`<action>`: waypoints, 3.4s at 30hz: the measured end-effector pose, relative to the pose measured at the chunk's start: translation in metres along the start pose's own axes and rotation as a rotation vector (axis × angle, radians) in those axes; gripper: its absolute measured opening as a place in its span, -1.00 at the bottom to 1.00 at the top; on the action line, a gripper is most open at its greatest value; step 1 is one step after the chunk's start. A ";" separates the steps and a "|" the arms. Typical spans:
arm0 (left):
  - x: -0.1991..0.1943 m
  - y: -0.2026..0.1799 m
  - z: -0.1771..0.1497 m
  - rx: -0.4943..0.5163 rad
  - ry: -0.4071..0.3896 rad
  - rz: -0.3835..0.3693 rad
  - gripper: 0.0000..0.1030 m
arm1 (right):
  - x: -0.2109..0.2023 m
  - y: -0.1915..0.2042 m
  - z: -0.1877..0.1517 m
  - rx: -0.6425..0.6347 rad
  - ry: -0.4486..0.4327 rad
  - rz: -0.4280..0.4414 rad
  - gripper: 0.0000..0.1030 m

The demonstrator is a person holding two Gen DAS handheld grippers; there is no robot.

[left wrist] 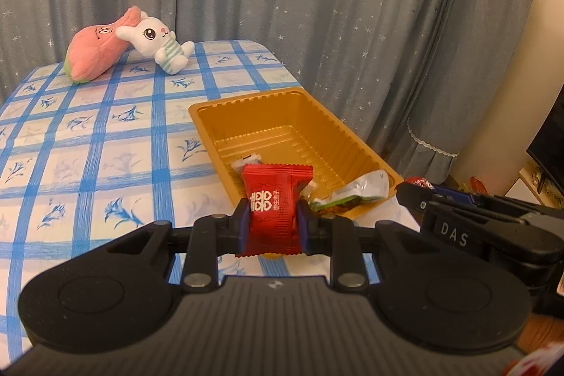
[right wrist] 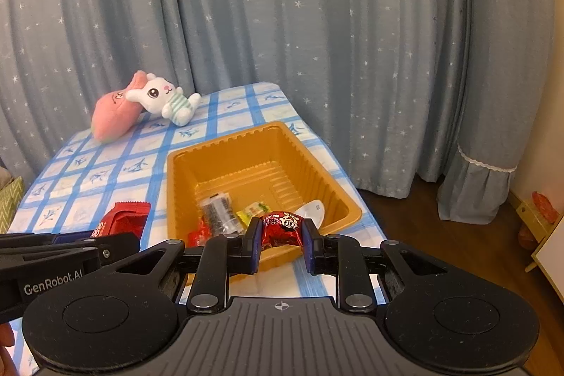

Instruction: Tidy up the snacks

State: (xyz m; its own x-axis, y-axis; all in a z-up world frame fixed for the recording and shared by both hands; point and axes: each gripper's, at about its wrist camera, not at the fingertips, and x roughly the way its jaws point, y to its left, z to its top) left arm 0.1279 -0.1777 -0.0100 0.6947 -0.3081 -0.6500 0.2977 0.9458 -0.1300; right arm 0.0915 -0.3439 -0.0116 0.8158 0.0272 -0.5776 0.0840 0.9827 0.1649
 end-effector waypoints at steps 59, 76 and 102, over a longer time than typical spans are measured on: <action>0.074 0.037 0.033 -0.065 0.038 0.046 -0.32 | 0.087 -0.019 0.043 -0.035 0.016 -0.001 -0.54; 0.073 0.057 0.027 -0.094 0.039 0.074 -0.29 | 0.099 0.000 0.046 -0.053 0.041 0.039 -0.53; 0.019 0.062 0.001 -0.062 0.015 0.146 0.90 | 0.044 -0.022 0.026 0.090 0.069 0.018 0.29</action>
State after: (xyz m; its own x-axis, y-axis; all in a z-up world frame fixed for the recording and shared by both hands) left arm 0.1600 -0.1252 -0.0291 0.7177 -0.1657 -0.6763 0.1530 0.9851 -0.0790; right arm 0.1401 -0.3689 -0.0201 0.7765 0.0606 -0.6272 0.1232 0.9615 0.2455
